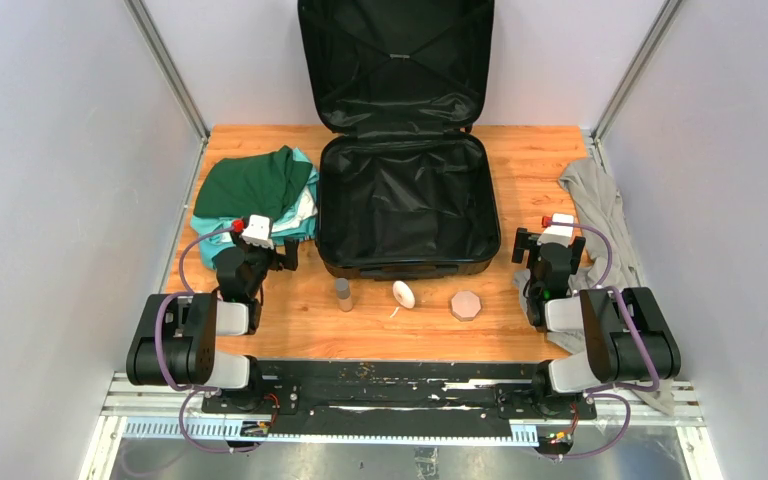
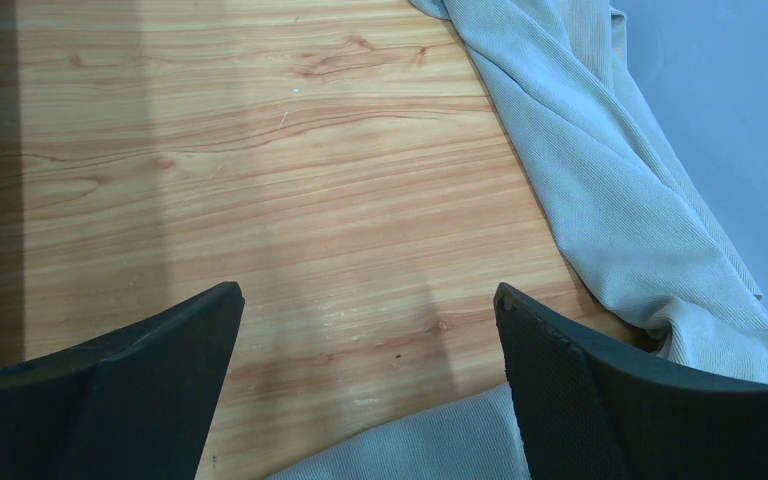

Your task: Pack the luggage

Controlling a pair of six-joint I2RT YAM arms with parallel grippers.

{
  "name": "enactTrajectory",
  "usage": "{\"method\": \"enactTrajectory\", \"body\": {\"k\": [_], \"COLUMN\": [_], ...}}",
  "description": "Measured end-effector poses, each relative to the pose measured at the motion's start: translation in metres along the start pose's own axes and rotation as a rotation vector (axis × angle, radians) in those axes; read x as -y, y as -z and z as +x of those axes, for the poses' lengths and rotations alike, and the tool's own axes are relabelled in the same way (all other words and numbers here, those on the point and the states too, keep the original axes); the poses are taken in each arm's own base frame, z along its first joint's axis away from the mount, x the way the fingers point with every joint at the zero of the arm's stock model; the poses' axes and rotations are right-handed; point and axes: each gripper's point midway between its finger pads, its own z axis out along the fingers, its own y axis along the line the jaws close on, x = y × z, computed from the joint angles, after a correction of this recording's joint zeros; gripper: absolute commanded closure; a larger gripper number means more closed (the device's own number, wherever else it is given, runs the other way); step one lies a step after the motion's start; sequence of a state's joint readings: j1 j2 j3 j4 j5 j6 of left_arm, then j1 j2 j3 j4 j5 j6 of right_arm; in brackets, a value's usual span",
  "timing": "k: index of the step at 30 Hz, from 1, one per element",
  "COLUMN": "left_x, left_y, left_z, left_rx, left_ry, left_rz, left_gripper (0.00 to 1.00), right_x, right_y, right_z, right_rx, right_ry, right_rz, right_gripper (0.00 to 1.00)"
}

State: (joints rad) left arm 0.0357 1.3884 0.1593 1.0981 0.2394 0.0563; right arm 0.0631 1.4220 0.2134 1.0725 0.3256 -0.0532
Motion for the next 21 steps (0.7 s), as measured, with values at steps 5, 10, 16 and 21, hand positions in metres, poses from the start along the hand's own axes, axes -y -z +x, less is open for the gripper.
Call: {"method": "enactTrajectory", "body": {"k": [5,10,16,21], "left_x": [0.000,-0.001,-0.018,-0.030], "left_y": [0.000,0.001,-0.029,-0.063], "left_z": [0.000,-0.001,-0.079,-0.192], "left_rx": [0.000,-0.001,-0.044,-0.078], "left_ry": [0.000,0.004,-0.008,-0.077], "left_rz": [0.000,-0.005,0.023,0.100], "left_gripper": [0.00,0.00,0.00,0.00], "right_x": [0.000,0.000,0.000,0.000], "right_y": [0.000,0.000,0.000,0.000], "right_z": [0.000,0.000,0.000,0.000], "right_rx": [0.000,0.000,0.000,-0.001], "right_ry": [0.000,0.000,0.000,0.001], "right_rz": [0.000,0.000,0.000,0.000], "right_gripper": [0.00,0.00,0.00,0.00]}}
